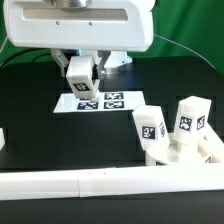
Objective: Assemble stool
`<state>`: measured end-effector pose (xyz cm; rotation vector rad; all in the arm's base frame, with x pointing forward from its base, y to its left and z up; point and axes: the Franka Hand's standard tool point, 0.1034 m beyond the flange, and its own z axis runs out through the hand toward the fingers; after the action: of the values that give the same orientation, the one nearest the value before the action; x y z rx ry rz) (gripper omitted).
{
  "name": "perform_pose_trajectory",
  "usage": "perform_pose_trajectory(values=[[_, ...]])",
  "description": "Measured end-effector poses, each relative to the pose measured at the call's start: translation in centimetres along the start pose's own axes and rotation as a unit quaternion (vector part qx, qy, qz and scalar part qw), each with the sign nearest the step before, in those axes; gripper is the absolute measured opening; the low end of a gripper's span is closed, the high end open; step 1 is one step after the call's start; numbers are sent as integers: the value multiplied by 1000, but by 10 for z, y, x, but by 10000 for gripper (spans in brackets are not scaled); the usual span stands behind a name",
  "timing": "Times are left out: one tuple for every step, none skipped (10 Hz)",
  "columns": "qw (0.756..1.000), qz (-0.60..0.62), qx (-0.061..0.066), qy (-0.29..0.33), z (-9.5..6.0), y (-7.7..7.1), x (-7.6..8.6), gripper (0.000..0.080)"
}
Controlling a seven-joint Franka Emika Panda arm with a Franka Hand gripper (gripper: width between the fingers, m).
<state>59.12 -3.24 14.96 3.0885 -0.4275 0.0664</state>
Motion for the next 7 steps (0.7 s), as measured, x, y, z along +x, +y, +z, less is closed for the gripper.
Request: perform_pose_trajectory(values=[[999,-26,-14,35,-9,-24,2,324],[996,-53,-29,72,-8,-42,3,324],[993,-67,-31,95,1,-51,1,324],[991,-70,-32,113,9,-55,-1,324],[986,-60,-24,152,20,-46,-7,324],[985,-65,-21,161,23,-49,-13,324],[979,-70,-12,190,20,-53,-8,324]])
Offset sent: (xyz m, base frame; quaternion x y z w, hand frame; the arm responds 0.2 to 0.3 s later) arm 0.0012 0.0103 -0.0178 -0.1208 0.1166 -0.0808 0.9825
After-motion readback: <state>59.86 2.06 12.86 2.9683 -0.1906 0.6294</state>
